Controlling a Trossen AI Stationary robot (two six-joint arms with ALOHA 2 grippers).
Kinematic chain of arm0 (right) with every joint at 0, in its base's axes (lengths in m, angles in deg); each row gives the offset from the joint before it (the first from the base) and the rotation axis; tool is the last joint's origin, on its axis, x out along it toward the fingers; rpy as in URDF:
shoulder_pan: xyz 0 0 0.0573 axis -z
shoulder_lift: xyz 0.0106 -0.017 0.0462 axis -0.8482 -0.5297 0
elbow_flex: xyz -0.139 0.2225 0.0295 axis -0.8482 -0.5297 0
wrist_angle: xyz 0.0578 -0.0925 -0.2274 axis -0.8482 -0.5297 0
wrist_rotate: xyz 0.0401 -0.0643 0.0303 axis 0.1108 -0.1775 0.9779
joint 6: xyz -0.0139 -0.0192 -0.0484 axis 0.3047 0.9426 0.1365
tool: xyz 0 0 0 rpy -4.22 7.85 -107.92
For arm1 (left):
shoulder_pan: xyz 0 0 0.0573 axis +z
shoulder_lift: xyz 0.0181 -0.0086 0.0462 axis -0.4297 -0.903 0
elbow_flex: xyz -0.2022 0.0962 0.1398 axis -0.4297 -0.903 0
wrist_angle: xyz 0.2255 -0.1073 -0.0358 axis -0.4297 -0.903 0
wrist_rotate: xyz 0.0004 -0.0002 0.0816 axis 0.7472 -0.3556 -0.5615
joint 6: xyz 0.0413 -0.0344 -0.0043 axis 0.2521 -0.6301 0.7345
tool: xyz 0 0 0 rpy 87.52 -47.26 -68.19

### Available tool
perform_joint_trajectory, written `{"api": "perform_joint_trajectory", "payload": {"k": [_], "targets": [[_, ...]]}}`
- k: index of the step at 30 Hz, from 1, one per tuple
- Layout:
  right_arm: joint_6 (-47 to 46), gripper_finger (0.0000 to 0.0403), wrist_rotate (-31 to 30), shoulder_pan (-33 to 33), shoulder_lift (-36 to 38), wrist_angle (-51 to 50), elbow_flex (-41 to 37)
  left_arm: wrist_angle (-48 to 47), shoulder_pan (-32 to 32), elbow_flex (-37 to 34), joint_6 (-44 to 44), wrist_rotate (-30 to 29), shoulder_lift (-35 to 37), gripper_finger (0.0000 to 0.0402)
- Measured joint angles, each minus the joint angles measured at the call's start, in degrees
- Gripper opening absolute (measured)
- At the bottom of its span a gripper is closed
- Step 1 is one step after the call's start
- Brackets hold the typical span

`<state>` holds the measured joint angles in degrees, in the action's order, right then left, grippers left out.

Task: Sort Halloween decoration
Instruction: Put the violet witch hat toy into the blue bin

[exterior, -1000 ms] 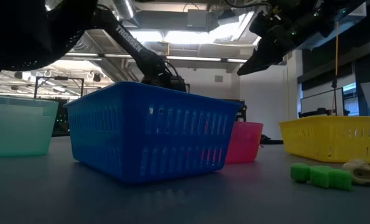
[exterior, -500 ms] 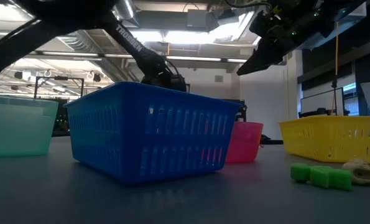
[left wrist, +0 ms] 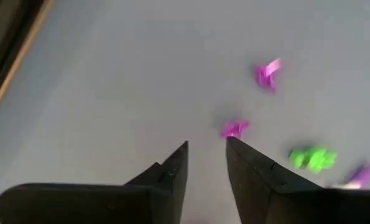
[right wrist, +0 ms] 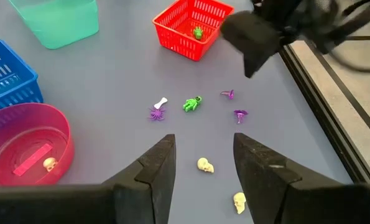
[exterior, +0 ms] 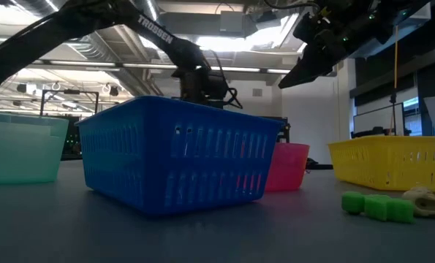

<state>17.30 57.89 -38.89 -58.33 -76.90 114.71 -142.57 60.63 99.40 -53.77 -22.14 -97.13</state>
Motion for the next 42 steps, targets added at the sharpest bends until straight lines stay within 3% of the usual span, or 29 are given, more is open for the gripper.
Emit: {"api": "perform_joint_trajectory", "payload": {"k": [11, 22, 42], "targets": [[0.0, 0.0159, 0.0, 0.0, 0.0, 0.0, 0.0, 2.5, -5.1, -3.4, 17.6, -4.6, -0.1, 0.0094], [0.0, 0.0159, 0.0, 0.0, 0.0, 0.0, 0.0, 7.8, -5.6, -7.0, 17.5, -8.4, -0.1, 0.0094], [0.0, 0.0159, 0.0, 0.0, 0.0, 0.0, 0.0, 9.6, -4.9, -7.0, 17.5, -7.2, -0.1, 0.0094]]}}
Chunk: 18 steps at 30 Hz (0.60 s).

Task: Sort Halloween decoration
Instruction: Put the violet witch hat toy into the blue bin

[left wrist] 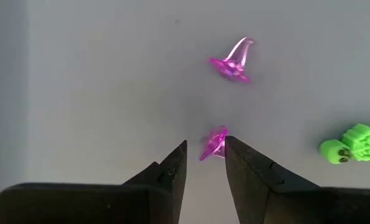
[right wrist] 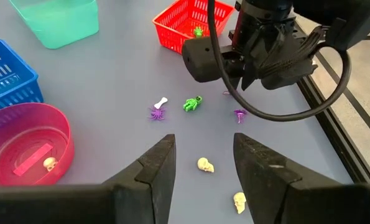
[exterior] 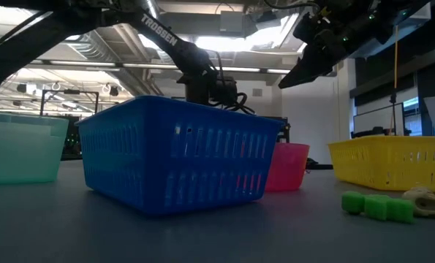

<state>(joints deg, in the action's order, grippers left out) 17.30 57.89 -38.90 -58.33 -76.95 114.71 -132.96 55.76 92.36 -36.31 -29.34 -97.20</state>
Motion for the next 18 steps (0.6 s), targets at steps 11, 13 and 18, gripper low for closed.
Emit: {"api": "perform_joint_trajectory", "payload": {"k": [11, 13, 18], "targets": [[0.0, 0.0159, 0.0, 0.0, 0.0, 0.0, 0.0, 0.0, 0.7, -0.6, -1.9, 0.2, 0.0, 0.0094], [0.0, 0.0159, 0.0, 0.0, 0.0, 0.0, 0.0, 0.1, 0.7, -1.7, -1.9, 0.5, 0.0, 0.0094], [0.0, 0.0159, 0.0, 0.0, 0.0, 0.0, 0.0, 2.6, 0.7, -5.5, -2.5, 2.6, 0.5, 0.0094]]}}
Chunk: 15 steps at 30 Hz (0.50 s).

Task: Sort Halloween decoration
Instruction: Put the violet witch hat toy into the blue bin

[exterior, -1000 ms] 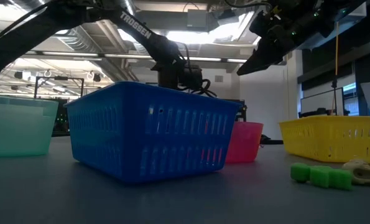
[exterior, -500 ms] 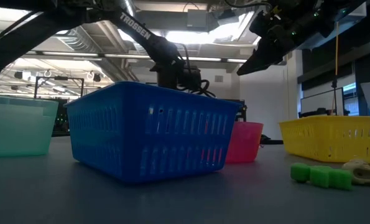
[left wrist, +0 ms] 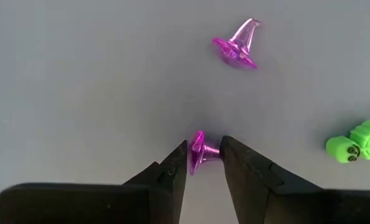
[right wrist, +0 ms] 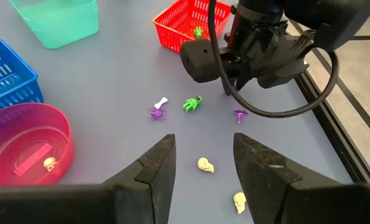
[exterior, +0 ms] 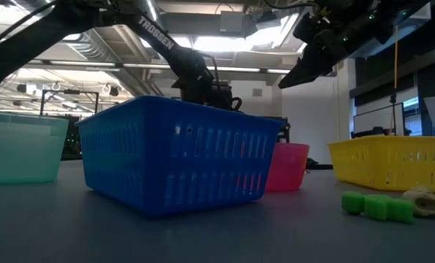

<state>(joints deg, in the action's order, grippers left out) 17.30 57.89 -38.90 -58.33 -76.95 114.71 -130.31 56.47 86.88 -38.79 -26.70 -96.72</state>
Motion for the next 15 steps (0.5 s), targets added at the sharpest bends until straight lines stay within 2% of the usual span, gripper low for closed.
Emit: {"api": "perform_joint_trajectory", "payload": {"k": [15], "targets": [[0.2, 0.0159, 0.0, 0.0, 0.0, 0.0, 0.0, 1.0, 0.2, -0.8, -1.0, 0.3, -0.2, 0.0090]]}}
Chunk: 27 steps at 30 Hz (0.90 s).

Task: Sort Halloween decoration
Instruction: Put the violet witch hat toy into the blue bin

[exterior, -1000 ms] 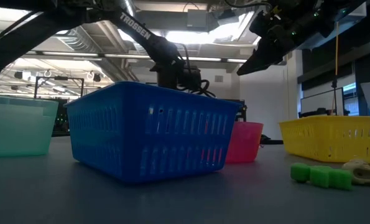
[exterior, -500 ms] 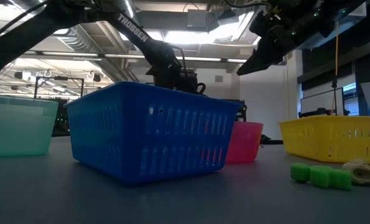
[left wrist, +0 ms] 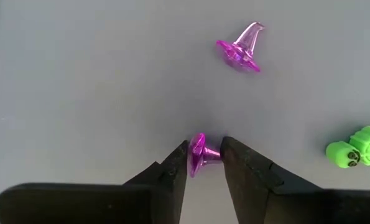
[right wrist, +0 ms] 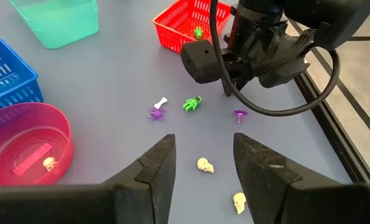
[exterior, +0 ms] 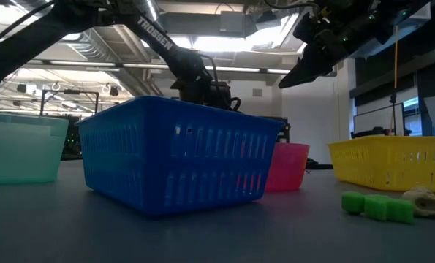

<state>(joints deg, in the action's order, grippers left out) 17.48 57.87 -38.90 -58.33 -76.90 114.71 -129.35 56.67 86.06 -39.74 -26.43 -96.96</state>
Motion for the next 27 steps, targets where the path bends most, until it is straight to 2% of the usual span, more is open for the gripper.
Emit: {"api": "perform_joint_trajectory", "payload": {"k": [10, 15, 21, 27], "targets": [[0.0, 0.0159, 0.0, 0.0, 0.0, 0.0, 0.0, -0.2, -0.1, -0.1, -0.1, 0.0, 0.0, 0.0035], [0.0, 0.0159, 0.0, 0.0, 0.0, 0.0, 0.0, -0.5, -0.1, 0.1, -2.1, 0.0, -0.1, 0.0024], [0.0, 0.0159, 0.0, 0.0, 0.0, 0.0, 0.0, -3.2, 0.0, 3.6, -11.0, 1.0, -0.5, 0.0028], [0.0, 0.0159, 0.0, 0.0, 0.0, 0.0, 0.0, -4.6, 0.0, 9.8, -18.8, 3.2, -0.6, 0.0074]]}}
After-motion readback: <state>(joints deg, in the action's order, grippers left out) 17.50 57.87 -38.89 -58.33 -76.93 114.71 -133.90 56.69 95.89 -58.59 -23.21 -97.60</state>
